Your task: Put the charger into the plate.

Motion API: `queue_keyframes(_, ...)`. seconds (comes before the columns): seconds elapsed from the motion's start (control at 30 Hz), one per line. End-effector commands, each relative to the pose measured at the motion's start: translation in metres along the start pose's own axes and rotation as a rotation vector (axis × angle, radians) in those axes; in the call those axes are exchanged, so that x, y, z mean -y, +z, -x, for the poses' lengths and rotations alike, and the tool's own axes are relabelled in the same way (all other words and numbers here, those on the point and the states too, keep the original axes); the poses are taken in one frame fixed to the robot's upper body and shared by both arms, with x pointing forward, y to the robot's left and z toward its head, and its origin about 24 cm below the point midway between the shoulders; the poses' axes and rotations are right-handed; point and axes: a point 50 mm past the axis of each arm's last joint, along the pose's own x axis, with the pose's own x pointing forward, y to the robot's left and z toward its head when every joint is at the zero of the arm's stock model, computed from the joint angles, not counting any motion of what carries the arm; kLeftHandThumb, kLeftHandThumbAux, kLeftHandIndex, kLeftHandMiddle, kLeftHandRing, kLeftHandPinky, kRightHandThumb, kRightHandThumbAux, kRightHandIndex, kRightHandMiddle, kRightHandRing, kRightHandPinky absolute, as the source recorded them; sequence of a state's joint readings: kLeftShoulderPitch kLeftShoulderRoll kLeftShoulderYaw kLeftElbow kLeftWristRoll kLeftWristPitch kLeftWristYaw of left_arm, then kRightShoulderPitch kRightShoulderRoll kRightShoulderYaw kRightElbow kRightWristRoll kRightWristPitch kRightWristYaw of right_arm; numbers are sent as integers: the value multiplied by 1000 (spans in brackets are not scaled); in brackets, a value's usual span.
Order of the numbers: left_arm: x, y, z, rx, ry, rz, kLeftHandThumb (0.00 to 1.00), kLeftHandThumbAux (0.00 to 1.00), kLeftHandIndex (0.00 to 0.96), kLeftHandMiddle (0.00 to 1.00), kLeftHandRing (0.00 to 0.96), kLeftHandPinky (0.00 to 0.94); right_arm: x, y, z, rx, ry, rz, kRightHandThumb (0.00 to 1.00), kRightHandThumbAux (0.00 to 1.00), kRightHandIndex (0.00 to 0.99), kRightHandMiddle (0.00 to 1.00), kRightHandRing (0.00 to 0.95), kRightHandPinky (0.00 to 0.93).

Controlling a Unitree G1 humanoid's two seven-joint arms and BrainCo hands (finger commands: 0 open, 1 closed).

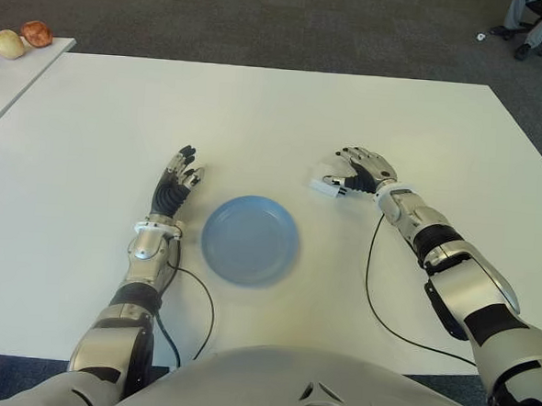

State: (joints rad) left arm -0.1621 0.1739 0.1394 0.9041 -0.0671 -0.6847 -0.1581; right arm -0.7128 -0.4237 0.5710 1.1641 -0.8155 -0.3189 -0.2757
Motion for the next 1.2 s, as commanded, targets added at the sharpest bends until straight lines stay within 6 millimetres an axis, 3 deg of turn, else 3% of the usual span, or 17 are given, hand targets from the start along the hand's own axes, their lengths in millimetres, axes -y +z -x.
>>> queue_keyframes(0.03, 5, -43, 37, -240, 4, 33, 0, 553, 84, 94, 63, 38, -7, 0, 2, 11, 51, 13, 294, 175, 0, 0, 0, 0)
queue_keyframes(1.2, 10, -43, 37, -228, -5, 56, 0, 509, 96, 98, 60, 35, -10, 3, 3, 25, 82, 0, 272, 179, 0, 0, 0, 0)
